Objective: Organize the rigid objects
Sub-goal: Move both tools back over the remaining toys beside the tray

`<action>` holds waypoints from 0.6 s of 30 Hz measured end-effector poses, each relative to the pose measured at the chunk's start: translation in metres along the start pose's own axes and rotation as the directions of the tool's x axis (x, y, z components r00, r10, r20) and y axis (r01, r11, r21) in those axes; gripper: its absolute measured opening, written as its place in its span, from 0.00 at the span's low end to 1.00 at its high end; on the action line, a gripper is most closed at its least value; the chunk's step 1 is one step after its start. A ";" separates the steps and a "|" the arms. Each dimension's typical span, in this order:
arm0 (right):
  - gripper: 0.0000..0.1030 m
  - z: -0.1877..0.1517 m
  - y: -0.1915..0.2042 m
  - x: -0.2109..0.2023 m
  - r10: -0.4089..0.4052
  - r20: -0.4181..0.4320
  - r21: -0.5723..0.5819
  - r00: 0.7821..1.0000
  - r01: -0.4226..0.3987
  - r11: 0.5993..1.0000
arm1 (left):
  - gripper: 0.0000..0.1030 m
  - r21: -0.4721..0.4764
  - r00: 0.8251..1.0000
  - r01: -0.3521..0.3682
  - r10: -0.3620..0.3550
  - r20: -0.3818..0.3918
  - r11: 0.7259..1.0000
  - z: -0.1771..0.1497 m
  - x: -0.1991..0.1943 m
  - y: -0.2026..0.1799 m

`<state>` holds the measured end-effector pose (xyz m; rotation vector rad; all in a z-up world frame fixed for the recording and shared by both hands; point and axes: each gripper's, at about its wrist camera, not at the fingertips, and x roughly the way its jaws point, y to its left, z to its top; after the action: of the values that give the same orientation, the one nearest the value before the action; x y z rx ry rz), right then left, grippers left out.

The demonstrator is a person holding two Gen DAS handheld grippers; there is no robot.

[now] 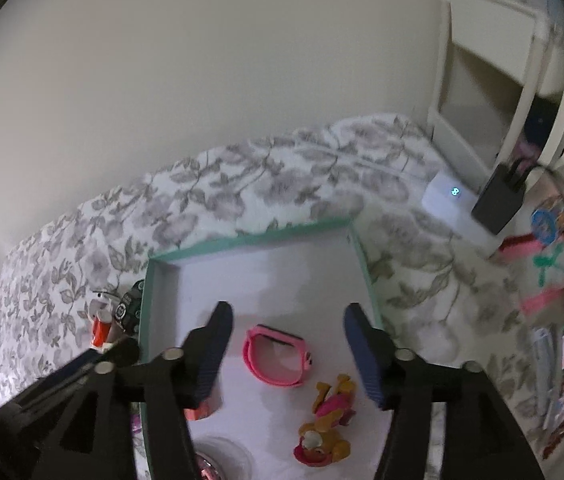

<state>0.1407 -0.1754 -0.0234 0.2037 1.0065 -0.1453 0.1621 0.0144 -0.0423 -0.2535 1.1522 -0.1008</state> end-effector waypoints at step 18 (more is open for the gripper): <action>1.00 -0.004 0.005 0.007 -0.018 0.011 -0.055 1.000 0.019 0.998 | 0.98 -0.041 0.994 -0.097 0.100 0.053 0.994 0.010 -0.004 0.022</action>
<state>0.1424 -0.1699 -0.0304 0.1433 1.0014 -0.1353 0.1687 0.0378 -0.0404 -0.2320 1.1104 0.0155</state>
